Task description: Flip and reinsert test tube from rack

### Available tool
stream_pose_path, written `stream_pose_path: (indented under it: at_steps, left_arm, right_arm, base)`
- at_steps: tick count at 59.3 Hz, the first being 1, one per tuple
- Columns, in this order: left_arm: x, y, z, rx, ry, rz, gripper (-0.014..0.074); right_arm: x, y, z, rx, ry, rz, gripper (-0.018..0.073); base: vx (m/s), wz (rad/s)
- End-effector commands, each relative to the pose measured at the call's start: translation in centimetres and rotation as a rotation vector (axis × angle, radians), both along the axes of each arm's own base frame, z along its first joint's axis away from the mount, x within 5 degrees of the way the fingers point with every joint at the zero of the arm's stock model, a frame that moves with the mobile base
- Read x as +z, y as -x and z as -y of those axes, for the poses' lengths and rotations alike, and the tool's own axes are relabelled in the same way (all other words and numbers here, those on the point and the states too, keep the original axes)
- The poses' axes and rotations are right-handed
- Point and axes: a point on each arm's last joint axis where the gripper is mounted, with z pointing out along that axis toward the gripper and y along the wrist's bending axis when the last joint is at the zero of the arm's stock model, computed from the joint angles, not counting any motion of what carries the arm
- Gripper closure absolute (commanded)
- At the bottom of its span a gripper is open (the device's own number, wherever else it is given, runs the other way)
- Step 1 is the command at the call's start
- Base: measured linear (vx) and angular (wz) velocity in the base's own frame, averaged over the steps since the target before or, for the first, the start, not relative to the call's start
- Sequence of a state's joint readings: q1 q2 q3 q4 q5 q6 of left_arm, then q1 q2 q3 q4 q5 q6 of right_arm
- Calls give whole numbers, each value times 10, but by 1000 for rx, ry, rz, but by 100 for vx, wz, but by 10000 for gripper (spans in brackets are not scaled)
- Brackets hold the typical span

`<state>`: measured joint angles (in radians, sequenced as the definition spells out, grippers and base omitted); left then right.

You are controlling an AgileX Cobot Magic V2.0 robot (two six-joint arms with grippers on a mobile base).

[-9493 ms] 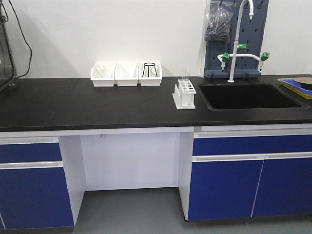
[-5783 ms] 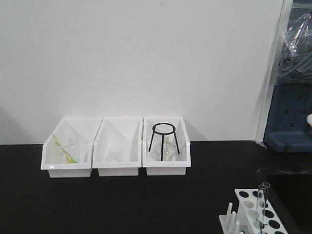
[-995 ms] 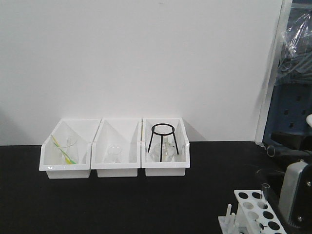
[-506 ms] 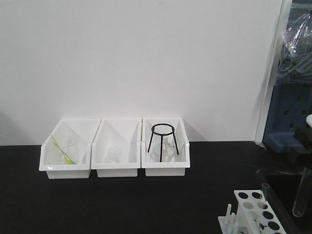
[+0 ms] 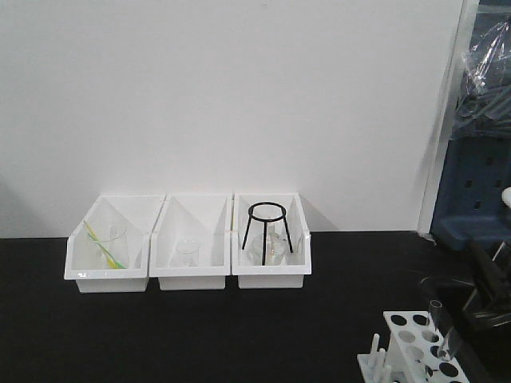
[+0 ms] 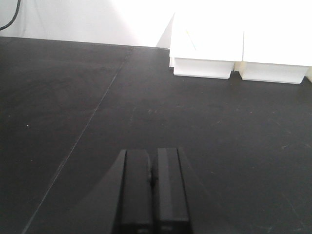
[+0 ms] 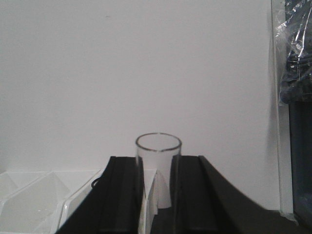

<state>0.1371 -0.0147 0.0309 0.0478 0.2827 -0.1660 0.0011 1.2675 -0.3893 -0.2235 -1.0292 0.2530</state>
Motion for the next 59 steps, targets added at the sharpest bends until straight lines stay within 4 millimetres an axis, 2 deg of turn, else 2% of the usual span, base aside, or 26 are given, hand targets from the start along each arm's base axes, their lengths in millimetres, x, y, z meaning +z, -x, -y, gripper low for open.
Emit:
stream_pose_path:
  at_steps: [1,35,36,59]
  left_arm:
    - [7,-1,0,-2,-8,85,603]
    - [7,-1,0,-2,-8,85,603]
    - [7,-1,0,-2,-8,85,603]
    - [7,-1,0,-2,-8,85,603]
  right_arm:
    - [14,-3,0,11,-17,153,564]
    - [-28,-28,0,10,-40,84,564]
    - [-34,-30,0,13,-37,63,564]
    - [-61,-38,-5,50,58,-23,564]
  base:
    - [0,0]
    - [0,0]
    - [0,0]
    - [0,0]
